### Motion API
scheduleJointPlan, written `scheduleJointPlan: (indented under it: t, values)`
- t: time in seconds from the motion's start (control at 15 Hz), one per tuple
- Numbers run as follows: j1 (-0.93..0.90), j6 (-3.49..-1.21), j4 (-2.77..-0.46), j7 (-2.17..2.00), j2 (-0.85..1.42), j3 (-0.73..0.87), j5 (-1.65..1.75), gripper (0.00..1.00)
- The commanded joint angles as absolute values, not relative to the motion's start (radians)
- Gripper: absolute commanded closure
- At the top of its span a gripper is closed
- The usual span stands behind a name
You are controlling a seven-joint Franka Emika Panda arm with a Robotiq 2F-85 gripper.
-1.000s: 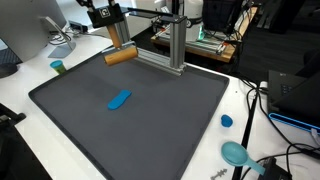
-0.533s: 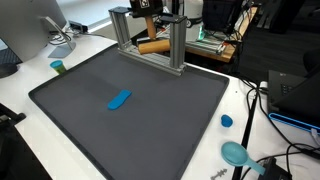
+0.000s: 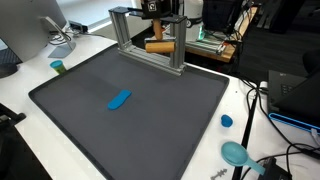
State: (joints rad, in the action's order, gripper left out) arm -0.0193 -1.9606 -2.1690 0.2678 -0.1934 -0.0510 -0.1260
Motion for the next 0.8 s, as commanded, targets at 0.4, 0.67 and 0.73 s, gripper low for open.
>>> scheduleJointPlan:
  t: [0.4,0.67,0.73]
  values:
    - [0.037,-1.915,-2.244,0.019,-0.280,0.015,-0.047,0.78]
    - [0.038,-1.877,-2.277,0.049,-0.346,0.025,-0.024,0.78]
    - [0.034,-1.869,-2.285,0.056,-0.357,0.023,-0.024,0.78]
